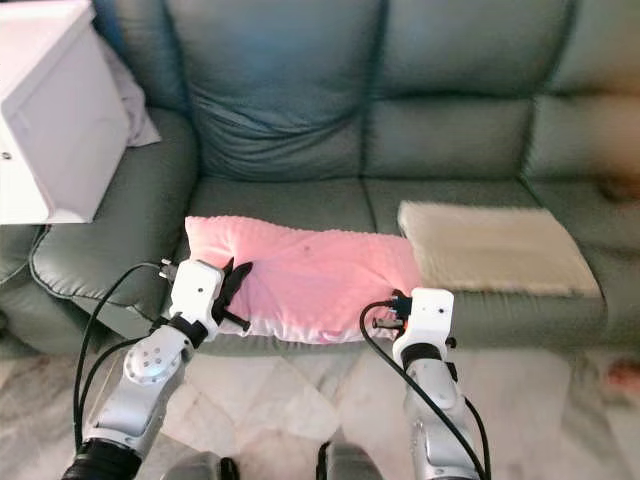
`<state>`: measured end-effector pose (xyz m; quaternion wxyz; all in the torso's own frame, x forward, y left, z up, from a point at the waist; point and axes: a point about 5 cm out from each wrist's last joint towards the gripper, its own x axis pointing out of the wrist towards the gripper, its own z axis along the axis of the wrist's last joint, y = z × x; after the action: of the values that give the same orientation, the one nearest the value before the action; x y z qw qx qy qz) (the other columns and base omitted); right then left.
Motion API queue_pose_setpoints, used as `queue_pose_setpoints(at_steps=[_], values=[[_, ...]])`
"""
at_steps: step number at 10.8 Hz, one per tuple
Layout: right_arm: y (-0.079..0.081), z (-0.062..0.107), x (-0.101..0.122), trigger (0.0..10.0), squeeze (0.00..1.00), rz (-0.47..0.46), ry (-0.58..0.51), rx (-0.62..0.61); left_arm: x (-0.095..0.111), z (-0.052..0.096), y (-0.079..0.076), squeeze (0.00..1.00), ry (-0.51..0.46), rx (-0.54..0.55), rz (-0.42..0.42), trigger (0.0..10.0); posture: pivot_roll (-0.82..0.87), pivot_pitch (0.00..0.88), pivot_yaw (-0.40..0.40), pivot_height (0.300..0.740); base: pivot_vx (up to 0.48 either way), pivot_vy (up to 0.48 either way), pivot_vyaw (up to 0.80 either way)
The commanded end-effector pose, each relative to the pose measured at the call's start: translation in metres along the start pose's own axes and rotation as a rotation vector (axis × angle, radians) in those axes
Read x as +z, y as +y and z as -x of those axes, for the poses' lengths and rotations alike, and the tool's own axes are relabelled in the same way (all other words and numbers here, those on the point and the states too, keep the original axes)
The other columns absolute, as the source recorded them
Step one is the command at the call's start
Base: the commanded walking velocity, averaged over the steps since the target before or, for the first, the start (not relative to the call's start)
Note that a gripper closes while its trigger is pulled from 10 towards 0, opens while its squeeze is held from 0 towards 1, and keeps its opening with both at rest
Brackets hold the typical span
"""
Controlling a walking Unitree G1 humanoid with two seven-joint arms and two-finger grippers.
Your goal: Move the pillow to the sofa
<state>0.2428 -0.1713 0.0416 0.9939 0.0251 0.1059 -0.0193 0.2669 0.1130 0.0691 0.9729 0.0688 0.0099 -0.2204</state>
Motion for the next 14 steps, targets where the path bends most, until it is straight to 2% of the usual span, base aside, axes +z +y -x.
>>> queue_pose_setpoints(at_steps=[1, 6, 11, 14], values=[[0.001, -0.001, 0.007, 10.0, 0.0, 0.001, -0.024, 0.007, 0.008, -0.001, 0.0, 0.0, -0.034, -0.014, -0.013, 10.0, -0.06, 0.12, -0.037, 0.74, 0.424, 0.0, 0.0], [0.002, -0.001, 0.007, 10.0, 0.0, 0.007, -0.021, 0.021, 0.008, -0.003, -0.001, 0.0, -0.034, -0.014, -0.011, 10.0, -0.06, 0.123, -0.038, 0.74, 0.437, 0.0, 0.0], [0.003, -0.001, 0.004, 10.0, 0.0, 0.006, -0.004, 0.034, 0.007, -0.001, -0.002, 0.0, -0.026, 0.0, -0.012, 10.0, -0.05, 0.126, -0.041, 0.74, 0.0, 0.0, 0.0], [0.003, -0.002, 0.003, 10.0, 0.0, 0.035, 0.039, 0.031, -0.004, 0.007, 0.011, 0.0, 0.035, 0.09, -0.035, 10.0, -0.05, 0.14, -0.047, 0.74, 0.0, 0.0, 0.0]])
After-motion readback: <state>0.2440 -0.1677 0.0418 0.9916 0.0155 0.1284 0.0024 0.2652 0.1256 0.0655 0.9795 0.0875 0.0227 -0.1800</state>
